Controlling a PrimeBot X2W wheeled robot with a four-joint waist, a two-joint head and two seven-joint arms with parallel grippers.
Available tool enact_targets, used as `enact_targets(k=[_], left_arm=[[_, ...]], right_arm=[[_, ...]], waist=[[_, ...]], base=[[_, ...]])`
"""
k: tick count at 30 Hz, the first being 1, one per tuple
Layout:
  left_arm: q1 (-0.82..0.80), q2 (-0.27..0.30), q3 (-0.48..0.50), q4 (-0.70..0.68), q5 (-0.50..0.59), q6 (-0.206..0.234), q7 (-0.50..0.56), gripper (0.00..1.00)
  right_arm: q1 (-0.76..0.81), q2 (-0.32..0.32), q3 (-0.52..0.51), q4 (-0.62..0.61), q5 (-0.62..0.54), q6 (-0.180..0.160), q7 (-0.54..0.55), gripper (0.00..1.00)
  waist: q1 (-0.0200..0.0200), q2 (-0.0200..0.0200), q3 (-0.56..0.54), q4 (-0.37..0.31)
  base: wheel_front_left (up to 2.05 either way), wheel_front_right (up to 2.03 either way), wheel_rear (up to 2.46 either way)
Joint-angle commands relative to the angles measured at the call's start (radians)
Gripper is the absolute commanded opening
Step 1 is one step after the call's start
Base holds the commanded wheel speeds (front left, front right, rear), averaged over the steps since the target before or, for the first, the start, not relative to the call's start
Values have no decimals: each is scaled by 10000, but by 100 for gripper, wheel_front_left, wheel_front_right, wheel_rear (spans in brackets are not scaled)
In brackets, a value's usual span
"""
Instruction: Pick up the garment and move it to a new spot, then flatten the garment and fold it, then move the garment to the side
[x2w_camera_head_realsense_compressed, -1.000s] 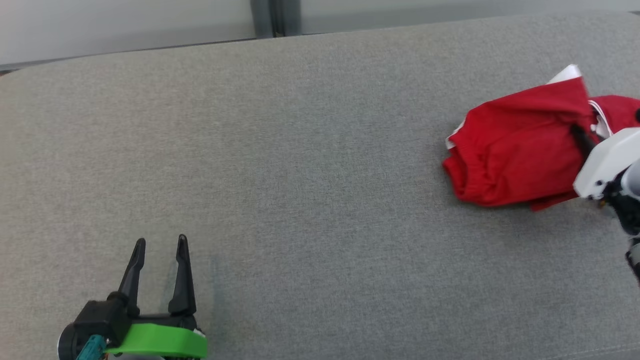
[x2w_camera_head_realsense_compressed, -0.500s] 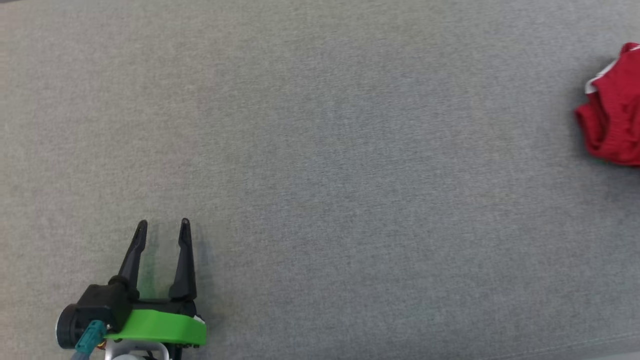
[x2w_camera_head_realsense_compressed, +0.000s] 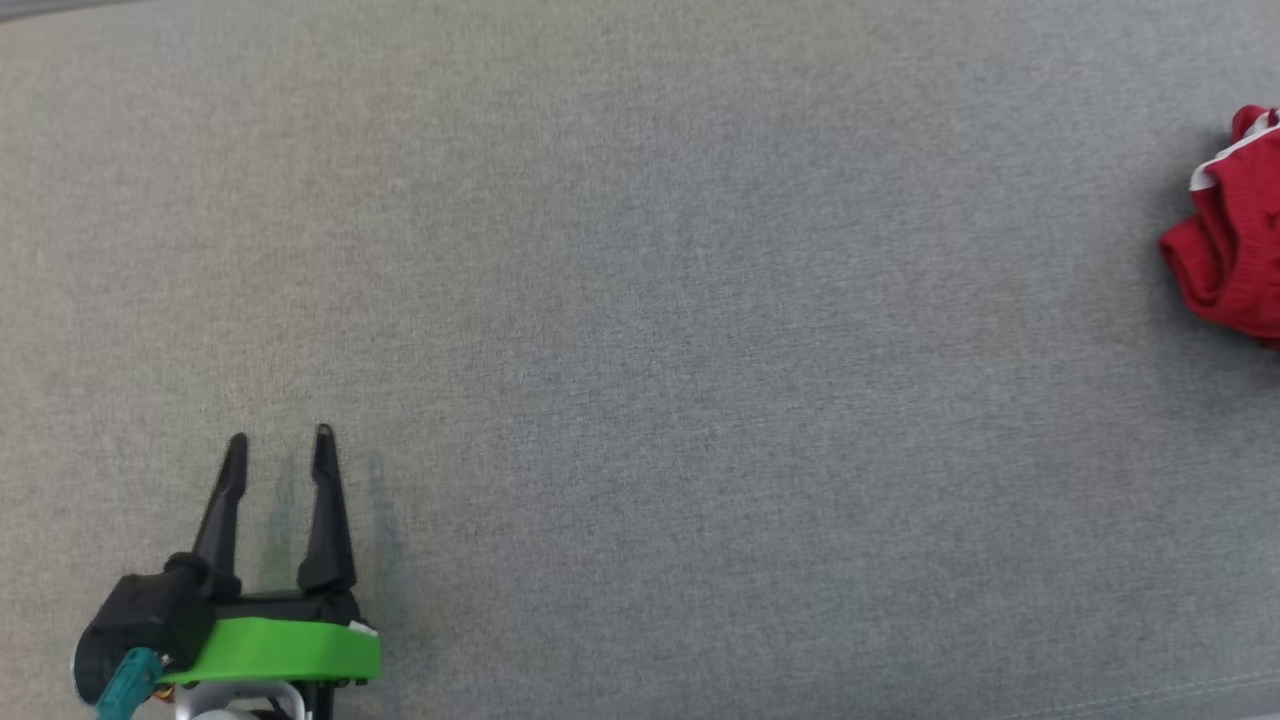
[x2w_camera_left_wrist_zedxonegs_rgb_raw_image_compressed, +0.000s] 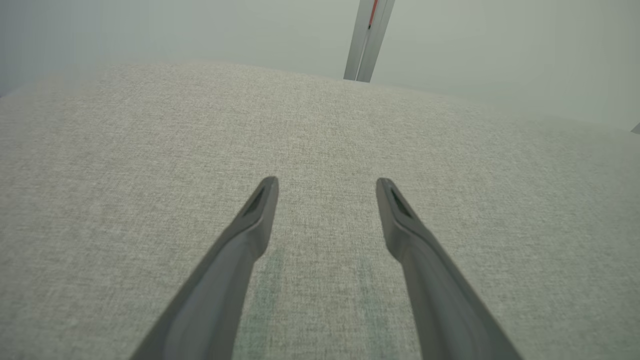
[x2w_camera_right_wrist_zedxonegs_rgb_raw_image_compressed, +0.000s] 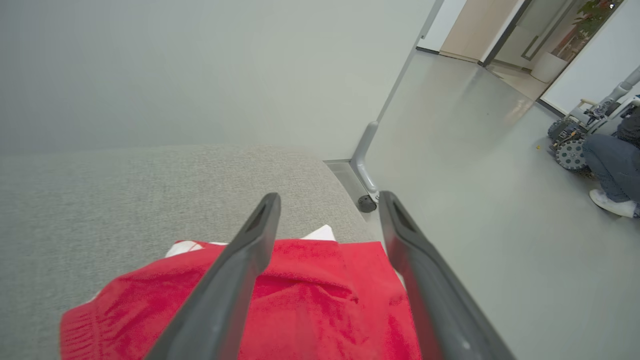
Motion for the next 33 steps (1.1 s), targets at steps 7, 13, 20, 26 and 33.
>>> enact_targets(k=[7, 13, 20, 26, 33], left_arm=[[591, 33, 456, -54, -327, 617, -26, 100], [1192, 35, 437, 244, -522, 763, -26, 100], [1575, 30, 368, 852, -617, 583, -26, 100], [1615, 35, 155, 1570, -543, 475, -25, 100], [1252, 35, -48, 1835, -361, 244, -25, 100]], right_arm=[[2644, 1653, 1339, -2314, 794, -11, -1624, 100], [5162, 3417, 2098, -3531, 655, -9, -3094, 100], [7038, 4163, 2273, -4108, 320, -8, -3296, 100], [7777, 4177, 3066, -3954, 311, -8, -3293, 100], [7743, 4188, 3224, -3863, 556, -8, -3295, 100]], waist=[[-1, -1, -1860, -119], [-1, -1, -3092, 95], [-1, -1, -3819, 289], [-1, -1, -4007, 387], [-1, -1, -3999, 624]], base=[[0, 0, 0], [0, 0, 0], [0, 0, 0], [0, 0, 0], [0, 0, 0]])
